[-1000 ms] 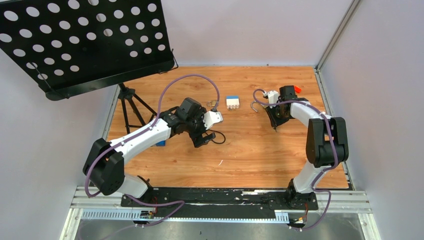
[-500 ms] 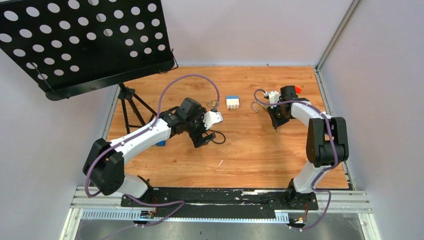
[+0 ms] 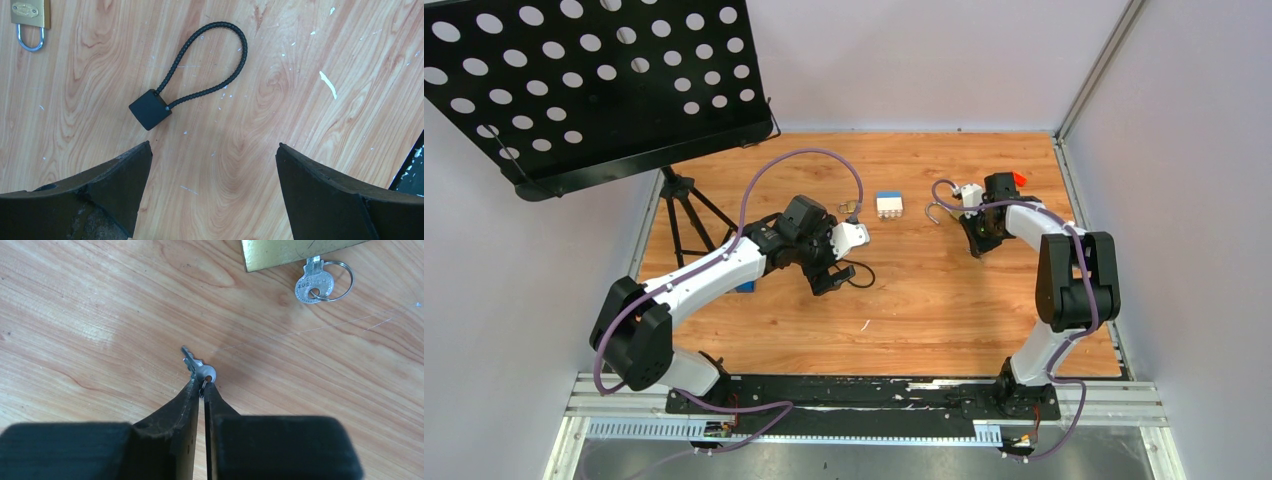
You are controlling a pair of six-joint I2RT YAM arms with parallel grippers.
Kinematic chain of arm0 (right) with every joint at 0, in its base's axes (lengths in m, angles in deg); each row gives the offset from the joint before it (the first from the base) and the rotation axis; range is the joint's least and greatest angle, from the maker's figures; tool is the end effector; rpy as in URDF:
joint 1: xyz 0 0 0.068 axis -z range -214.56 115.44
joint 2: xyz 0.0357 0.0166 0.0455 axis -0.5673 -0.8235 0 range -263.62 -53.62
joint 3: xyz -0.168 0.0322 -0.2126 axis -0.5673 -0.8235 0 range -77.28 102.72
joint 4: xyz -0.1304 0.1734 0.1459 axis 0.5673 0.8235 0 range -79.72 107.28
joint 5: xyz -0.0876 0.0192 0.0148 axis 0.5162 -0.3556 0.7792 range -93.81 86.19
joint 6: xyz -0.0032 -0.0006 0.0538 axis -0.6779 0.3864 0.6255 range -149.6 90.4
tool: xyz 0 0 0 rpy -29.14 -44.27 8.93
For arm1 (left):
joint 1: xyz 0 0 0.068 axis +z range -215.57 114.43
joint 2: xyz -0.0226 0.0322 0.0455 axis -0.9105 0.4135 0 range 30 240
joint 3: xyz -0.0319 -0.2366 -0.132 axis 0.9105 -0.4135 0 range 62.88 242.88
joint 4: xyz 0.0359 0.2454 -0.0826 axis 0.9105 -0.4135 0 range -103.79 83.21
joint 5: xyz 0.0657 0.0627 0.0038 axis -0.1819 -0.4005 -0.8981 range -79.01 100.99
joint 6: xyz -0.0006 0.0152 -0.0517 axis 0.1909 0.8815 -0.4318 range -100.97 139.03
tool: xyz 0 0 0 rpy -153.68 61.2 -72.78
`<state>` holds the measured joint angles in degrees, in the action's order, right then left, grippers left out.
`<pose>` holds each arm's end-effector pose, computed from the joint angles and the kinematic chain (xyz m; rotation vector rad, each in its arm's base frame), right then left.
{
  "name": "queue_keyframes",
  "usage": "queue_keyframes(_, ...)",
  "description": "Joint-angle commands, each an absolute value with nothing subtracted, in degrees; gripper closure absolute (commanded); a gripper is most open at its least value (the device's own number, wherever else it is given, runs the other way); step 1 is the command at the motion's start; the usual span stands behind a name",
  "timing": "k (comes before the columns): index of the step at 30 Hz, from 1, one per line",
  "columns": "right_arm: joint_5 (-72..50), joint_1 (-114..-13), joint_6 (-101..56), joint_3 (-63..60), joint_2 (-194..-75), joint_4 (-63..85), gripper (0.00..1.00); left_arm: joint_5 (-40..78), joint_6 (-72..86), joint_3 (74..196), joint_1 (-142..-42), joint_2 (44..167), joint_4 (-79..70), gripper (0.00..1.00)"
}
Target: Unlock with the key
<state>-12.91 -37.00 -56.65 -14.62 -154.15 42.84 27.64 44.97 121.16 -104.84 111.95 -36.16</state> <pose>0.3345 0.0200 0.1673 -0.7425 2.6715 0.1138 0.2231 -0.1955 0.2451 1.4481 2.0376 -0.4597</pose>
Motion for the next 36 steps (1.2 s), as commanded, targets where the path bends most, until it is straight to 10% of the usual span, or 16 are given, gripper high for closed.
queue_keyframes(1, -13.01, -36.65, -56.17, -13.3, -154.39, 42.6, 0.93, 28.75, 45.15, 121.13, -104.86, 110.45, -35.31, 0.0)
queue_keyframes(17, -37.69, -36.82, -58.34, -9.81, -145.83, 48.29, 1.0, 26.4, 46.48, 125.03, -104.86, 117.79, -30.73, 0.0)
queue_keyframes(36, -70.87, -44.01, -72.5, -4.71, -144.63, 64.91, 1.0, 51.2, 42.78, 139.01, -104.86, 135.17, -26.82, 0.09)
